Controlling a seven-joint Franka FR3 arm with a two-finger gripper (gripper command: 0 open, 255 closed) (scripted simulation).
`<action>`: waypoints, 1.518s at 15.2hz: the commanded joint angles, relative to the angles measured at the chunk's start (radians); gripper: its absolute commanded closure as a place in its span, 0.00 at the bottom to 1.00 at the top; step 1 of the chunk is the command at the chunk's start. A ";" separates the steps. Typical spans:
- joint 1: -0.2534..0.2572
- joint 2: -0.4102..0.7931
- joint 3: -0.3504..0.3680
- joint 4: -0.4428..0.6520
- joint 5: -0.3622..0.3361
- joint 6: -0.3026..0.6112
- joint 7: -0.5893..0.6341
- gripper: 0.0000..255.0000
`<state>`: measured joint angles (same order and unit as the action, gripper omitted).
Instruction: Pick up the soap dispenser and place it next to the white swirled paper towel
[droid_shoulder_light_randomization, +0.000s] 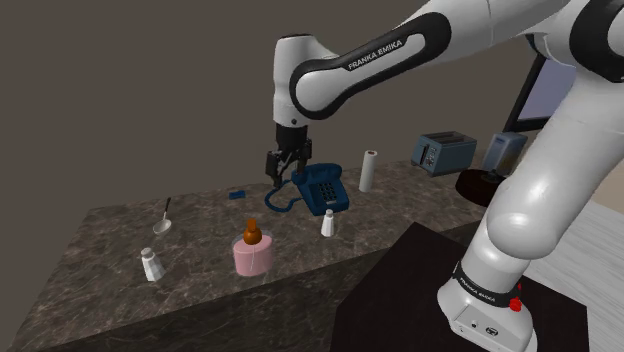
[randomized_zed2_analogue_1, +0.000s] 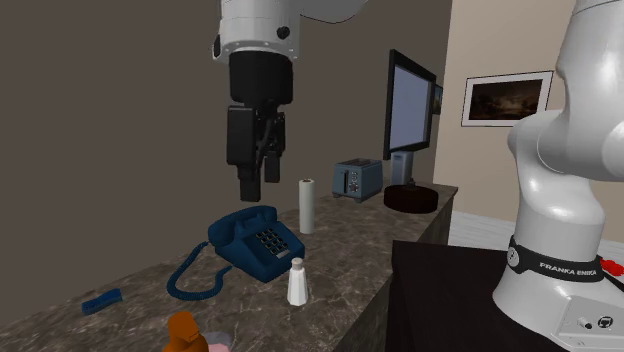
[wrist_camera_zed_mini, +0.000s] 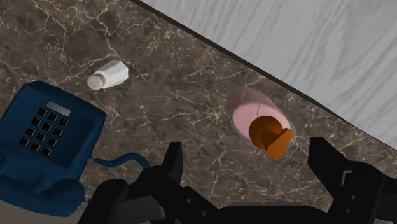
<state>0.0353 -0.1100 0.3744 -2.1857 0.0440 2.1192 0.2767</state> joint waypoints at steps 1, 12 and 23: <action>0.004 0.076 0.016 0.033 -0.036 0.030 0.041 0.00; 0.107 0.531 0.005 0.339 -0.259 0.089 0.248 0.00; 0.123 0.602 -0.016 0.328 -0.293 0.167 0.271 0.00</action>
<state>0.1581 0.4914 0.3586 -1.8570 -0.2482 2.2835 0.5471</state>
